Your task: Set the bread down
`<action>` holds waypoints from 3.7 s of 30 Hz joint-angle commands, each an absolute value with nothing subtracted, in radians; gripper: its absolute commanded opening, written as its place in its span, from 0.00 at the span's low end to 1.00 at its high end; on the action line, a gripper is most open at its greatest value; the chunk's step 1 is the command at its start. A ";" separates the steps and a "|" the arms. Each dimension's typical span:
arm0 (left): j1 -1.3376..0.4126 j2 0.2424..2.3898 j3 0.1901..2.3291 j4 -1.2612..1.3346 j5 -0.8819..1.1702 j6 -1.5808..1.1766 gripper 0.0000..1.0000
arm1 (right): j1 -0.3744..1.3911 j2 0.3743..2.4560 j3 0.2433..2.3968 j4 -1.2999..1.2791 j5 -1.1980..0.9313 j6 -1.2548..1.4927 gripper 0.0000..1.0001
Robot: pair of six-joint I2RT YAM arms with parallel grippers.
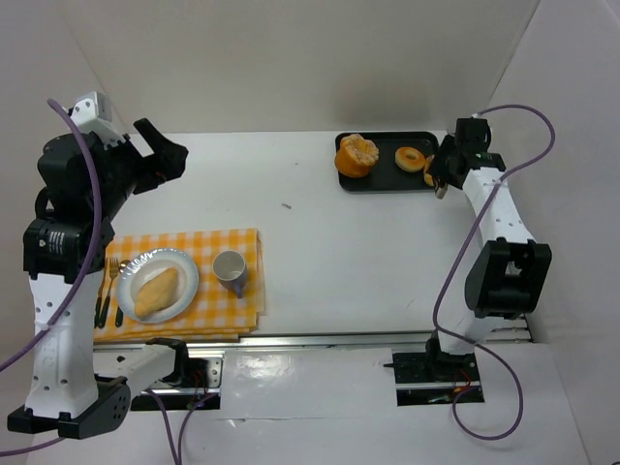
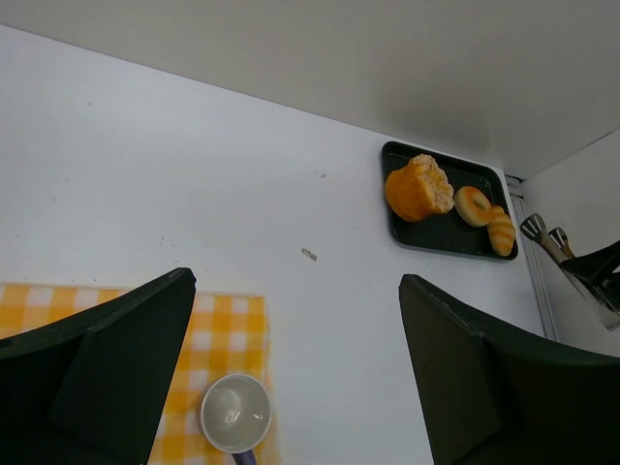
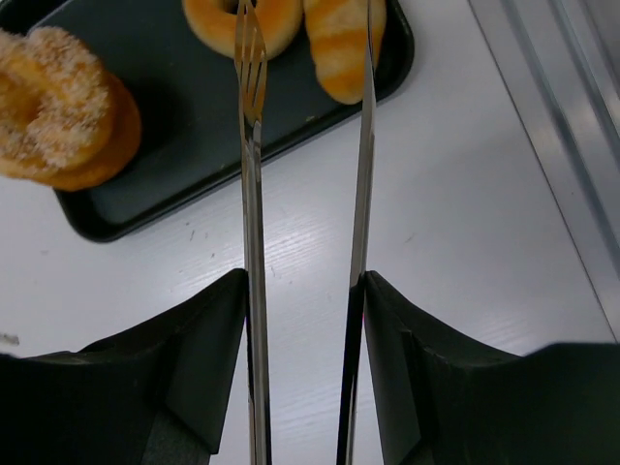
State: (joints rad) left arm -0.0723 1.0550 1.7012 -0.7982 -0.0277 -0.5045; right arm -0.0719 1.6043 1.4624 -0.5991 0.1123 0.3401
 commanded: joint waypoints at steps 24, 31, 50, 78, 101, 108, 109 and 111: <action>-0.066 1.074 1.687 -0.739 -0.020 -0.506 1.00 | -0.115 1.861 1.628 -0.548 0.138 0.333 0.58; -0.066 1.074 1.678 -0.739 -0.020 -0.506 1.00 | -0.115 1.870 1.595 -0.537 0.156 0.333 0.56; -0.066 1.055 1.669 -0.739 -0.031 -0.508 1.00 | -0.089 1.677 1.602 -0.548 0.124 0.324 0.04; -0.066 1.017 1.698 -0.776 -0.090 -0.499 1.00 | 0.952 1.787 1.753 -0.402 -0.304 0.337 0.00; -0.066 1.006 1.707 -0.808 -0.100 -0.488 1.00 | 1.069 2.207 2.039 -0.390 -0.457 0.367 0.01; -0.066 1.006 1.707 -0.808 -0.100 -0.488 1.00 | 1.078 2.210 2.048 -0.437 -0.434 0.339 0.39; -0.066 1.006 1.707 -0.808 -0.091 -0.488 1.00 | 1.078 2.201 2.048 -0.448 -0.423 0.339 0.42; -0.066 1.006 1.707 -0.808 -0.091 -0.488 1.00 | 1.078 2.201 2.048 -0.460 -0.402 0.330 0.49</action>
